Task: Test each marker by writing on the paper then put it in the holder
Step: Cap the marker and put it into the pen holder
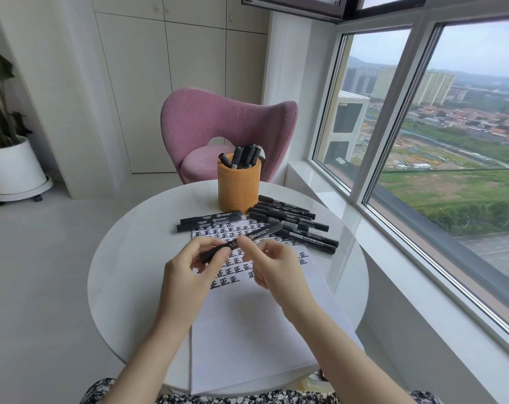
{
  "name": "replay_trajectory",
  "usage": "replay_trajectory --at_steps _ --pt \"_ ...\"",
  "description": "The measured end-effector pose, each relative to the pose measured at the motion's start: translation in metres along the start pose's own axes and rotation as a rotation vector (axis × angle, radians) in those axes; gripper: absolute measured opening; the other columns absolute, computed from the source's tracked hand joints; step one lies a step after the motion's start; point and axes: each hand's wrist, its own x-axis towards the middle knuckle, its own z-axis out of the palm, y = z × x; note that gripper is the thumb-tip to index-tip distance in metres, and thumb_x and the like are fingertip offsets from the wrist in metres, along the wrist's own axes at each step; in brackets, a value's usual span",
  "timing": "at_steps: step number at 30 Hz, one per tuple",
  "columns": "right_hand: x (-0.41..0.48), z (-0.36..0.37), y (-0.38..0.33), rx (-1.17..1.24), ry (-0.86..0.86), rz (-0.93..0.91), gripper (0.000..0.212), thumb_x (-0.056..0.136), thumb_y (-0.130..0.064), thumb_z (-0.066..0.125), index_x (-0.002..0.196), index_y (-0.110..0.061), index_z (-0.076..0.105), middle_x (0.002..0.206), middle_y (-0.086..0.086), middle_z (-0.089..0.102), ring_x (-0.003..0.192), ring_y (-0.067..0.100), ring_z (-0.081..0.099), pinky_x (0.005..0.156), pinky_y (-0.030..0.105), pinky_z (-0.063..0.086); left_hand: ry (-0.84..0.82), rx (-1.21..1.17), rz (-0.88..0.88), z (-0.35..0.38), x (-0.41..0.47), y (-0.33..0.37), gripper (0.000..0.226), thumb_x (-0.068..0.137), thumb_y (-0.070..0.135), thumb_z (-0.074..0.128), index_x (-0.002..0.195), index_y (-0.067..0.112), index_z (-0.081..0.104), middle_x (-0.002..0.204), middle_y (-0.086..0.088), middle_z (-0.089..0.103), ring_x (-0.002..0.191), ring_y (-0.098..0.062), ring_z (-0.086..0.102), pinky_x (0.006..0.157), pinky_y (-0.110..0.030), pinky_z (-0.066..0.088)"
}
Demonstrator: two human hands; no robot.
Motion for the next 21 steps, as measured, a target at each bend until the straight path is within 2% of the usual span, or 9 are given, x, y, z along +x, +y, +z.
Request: replay_trajectory --at_steps 2,5,7,9,12,16,18,21 --pt "0.002 -0.007 0.0 -0.219 0.082 -0.254 0.023 0.085 -0.027 0.072 0.075 -0.015 0.056 0.05 -0.011 0.037 0.048 0.007 0.032 0.05 0.018 0.028 0.001 0.003 0.006 0.0 0.001 0.002 0.011 0.082 0.011 0.068 0.086 0.021 0.066 0.081 0.008 0.072 0.079 -0.011 0.068 0.077 -0.026 0.053" --pt "0.008 -0.014 0.0 -0.583 0.058 -0.544 0.016 0.084 -0.018 0.073 0.093 -0.015 0.059 0.067 -0.015 0.038 0.059 0.002 0.041 0.054 0.015 0.03 0.001 0.007 0.025 0.002 0.005 0.007 0.01 0.082 0.014 0.068 0.083 0.023 0.066 0.079 0.009 0.071 0.078 -0.011 0.067 0.076 -0.025 0.053" --pt "0.012 -0.014 0.001 -0.723 0.036 -0.645 0.018 0.084 -0.018 0.072 0.098 -0.015 0.061 0.083 -0.018 0.037 0.062 -0.003 0.042 0.055 0.016 0.035 -0.01 0.018 0.025 0.003 0.009 0.01 0.008 0.082 0.017 0.069 0.082 0.025 0.067 0.077 0.007 0.07 0.077 -0.014 0.067 0.074 -0.027 0.052" --pt "0.017 -0.014 0.001 -0.779 0.051 -0.68 0.018 0.084 -0.019 0.072 0.098 -0.014 0.062 0.093 -0.014 0.039 0.06 0.003 0.04 0.054 0.027 0.043 -0.022 0.026 0.017 0.004 0.013 0.01 0.003 0.081 0.022 0.069 0.081 0.024 0.067 0.075 0.004 0.07 0.074 -0.015 0.066 0.072 -0.028 0.052" --pt "0.025 -0.012 0.002 -0.785 0.049 -0.71 0.018 0.083 -0.018 0.072 0.094 -0.01 0.06 0.093 -0.012 0.042 0.062 0.01 0.041 0.052 0.039 0.046 -0.05 0.02 0.01 0.003 0.019 0.011 0.01 0.078 0.033 0.069 0.082 0.024 0.067 0.075 0.004 0.07 0.072 -0.012 0.066 0.07 -0.024 0.052" --pt "0.044 -0.009 -0.003 -0.724 0.051 -0.69 0.015 0.083 -0.013 0.071 0.091 -0.006 0.059 0.09 0.0 0.057 0.065 0.016 0.053 0.06 0.037 0.048 -0.095 0.02 -0.059 -0.002 0.026 0.008 0.029 0.078 0.053 0.062 0.092 0.027 0.065 0.075 0.008 0.07 0.067 -0.003 0.062 0.063 -0.014 0.047" --pt "0.057 -0.011 -0.014 -0.601 0.106 -0.621 0.013 0.084 -0.012 0.07 0.088 -0.006 0.059 0.084 0.003 0.059 0.065 0.017 0.054 0.06 0.029 0.046 -0.082 0.055 -0.081 -0.004 0.029 0.002 0.025 0.086 0.046 0.052 0.092 0.024 0.064 0.072 0.009 0.068 0.063 -0.002 0.057 0.06 -0.012 0.043" --pt "0.08 -0.014 -0.037 -0.347 0.184 -0.493 0.011 0.088 -0.015 0.066 0.088 -0.011 0.056 0.079 0.006 0.063 0.064 0.019 0.06 0.059 0.025 0.048 -0.071 0.139 -0.066 -0.006 0.03 -0.006 0.011 0.092 0.025 0.055 0.093 0.022 0.066 0.076 0.006 0.068 0.065 0.003 0.058 0.062 -0.008 0.044"
